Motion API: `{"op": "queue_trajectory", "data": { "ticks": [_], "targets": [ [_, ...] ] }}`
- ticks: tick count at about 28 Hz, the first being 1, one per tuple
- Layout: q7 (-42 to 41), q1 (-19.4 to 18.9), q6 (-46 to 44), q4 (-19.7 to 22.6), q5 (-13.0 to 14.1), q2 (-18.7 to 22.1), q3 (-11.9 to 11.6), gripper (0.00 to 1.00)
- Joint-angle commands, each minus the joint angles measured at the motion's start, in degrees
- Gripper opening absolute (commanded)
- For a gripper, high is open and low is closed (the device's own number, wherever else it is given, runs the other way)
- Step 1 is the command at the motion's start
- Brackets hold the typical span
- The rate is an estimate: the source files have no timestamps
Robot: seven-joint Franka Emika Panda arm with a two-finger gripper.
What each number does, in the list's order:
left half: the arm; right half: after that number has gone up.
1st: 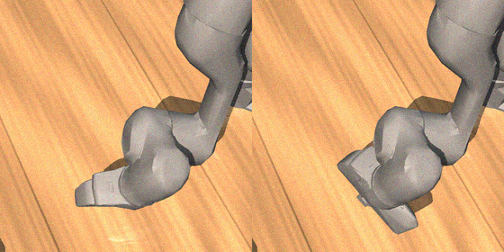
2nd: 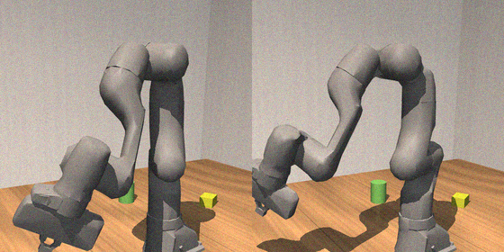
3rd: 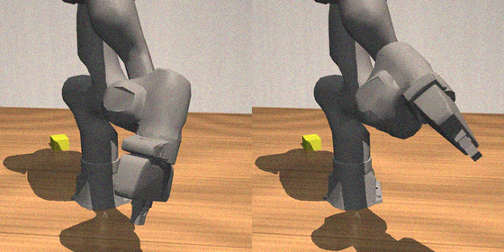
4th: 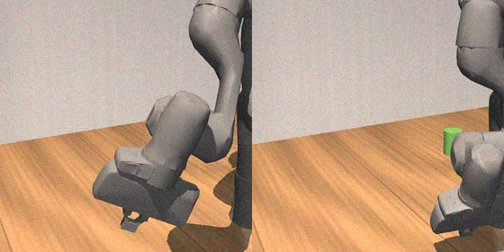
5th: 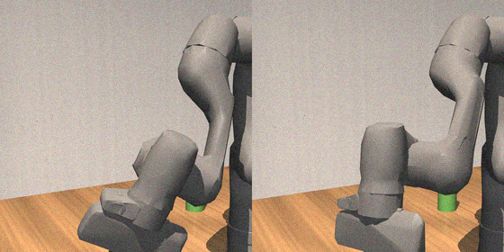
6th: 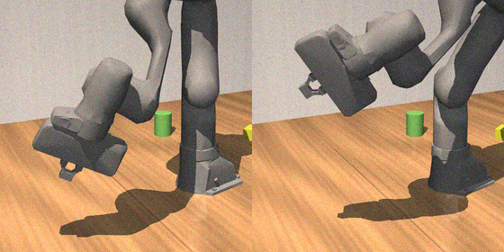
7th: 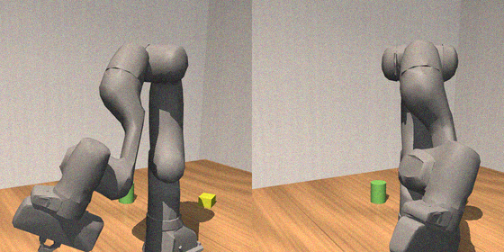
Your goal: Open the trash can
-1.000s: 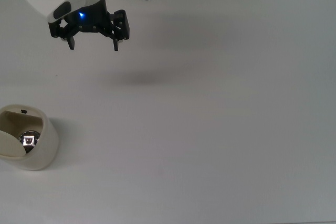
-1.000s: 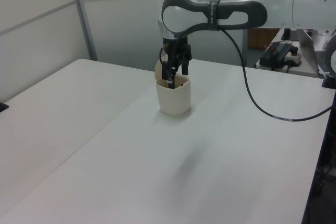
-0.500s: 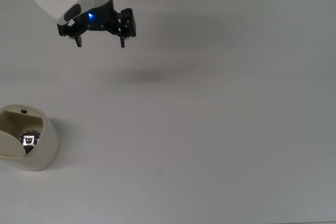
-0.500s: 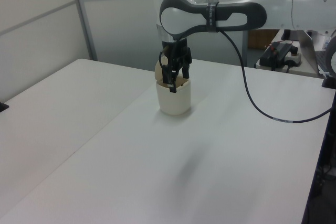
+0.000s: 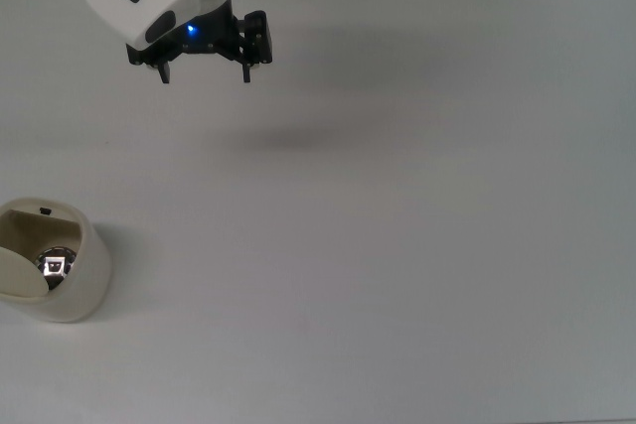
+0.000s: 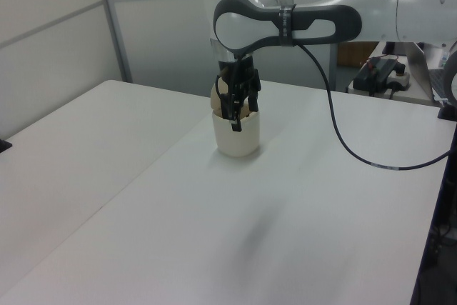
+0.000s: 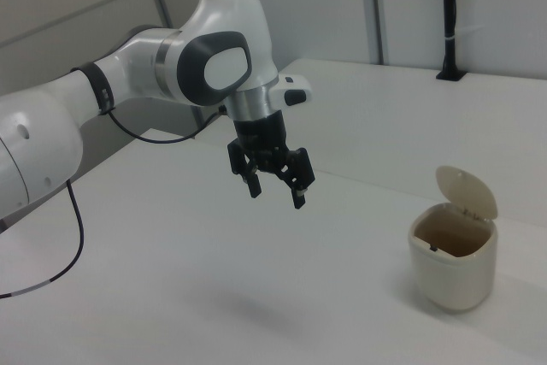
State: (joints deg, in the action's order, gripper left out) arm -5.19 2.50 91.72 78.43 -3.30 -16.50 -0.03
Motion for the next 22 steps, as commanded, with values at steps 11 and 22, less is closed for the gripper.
{"op": "queue_trajectory", "data": {
  "ticks": [11,22],
  "targets": [
    [-1.8,-0.2,-1.1,0.4,0.1,0.9,-1.0,1.00],
    [-1.8,-0.2,-1.2,0.4,0.0,0.9,-1.0,1.00]
  ]
}}
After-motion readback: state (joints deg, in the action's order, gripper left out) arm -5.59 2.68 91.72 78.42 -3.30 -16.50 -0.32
